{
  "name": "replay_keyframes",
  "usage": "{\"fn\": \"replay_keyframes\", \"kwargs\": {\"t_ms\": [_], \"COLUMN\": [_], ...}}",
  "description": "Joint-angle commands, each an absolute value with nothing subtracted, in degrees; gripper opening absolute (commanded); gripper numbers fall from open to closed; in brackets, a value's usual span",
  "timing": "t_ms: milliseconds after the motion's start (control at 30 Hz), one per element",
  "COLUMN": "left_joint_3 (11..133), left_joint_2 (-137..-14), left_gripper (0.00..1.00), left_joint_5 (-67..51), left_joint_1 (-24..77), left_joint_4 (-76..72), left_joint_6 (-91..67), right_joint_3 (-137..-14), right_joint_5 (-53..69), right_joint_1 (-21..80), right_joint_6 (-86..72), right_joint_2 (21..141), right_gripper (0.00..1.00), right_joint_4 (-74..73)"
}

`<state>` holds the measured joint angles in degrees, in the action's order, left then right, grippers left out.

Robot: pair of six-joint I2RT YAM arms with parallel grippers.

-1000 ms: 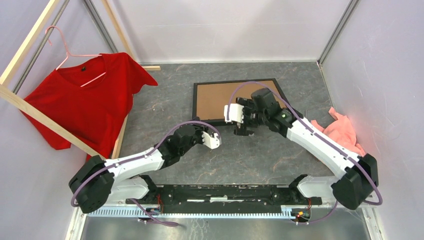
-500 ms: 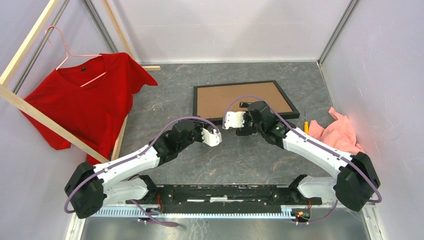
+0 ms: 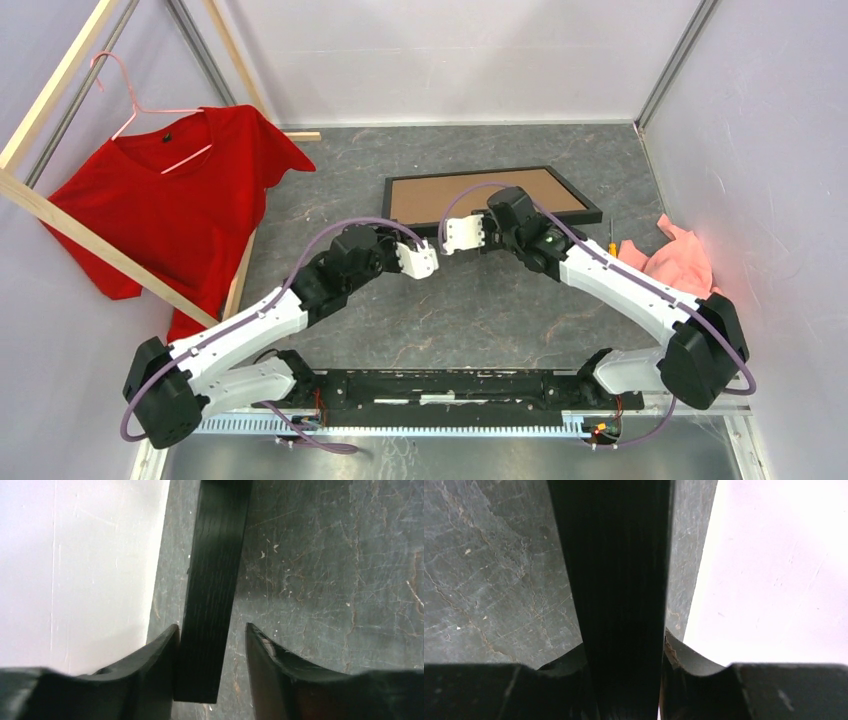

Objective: Take the photo out of the frame
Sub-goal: Turn over the photo frame at the center of the board.

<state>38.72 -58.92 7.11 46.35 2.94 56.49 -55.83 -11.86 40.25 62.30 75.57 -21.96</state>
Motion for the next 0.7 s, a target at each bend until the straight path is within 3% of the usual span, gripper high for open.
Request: {"fn": "replay_keyframes", "kwargs": {"t_ms": [0,100,200,667], "left_joint_3": [44.7,48.63,53.28,68.83], "left_joint_2": [-58.54,-57.05,-55.79,-54.78], "left_gripper": [0.66,0.87,0.98,1.0], "left_joint_5": [0.3,-2.68,-3.13,3.08], "left_joint_1": [43.63,40.67,38.69,36.16], "left_joint_4": [8.79,11.38,14.11,22.15], "left_joint_6": [45.1,42.81,40.99,32.81], "right_joint_3": [-64.54,-68.83,-73.28,-98.88], "right_joint_5": [-6.81,-5.26,-3.1,2.01], "right_joint_1": [40.14,40.14,40.15,40.15], "right_joint_6": [52.23,49.73,46.56,31.82], "right_joint_2": [75.06,75.15,75.36,84.64], "right_gripper": [0.01,0.0,0.0,0.0], "right_joint_4": [-26.65,-29.45,-31.96,-45.46]}}
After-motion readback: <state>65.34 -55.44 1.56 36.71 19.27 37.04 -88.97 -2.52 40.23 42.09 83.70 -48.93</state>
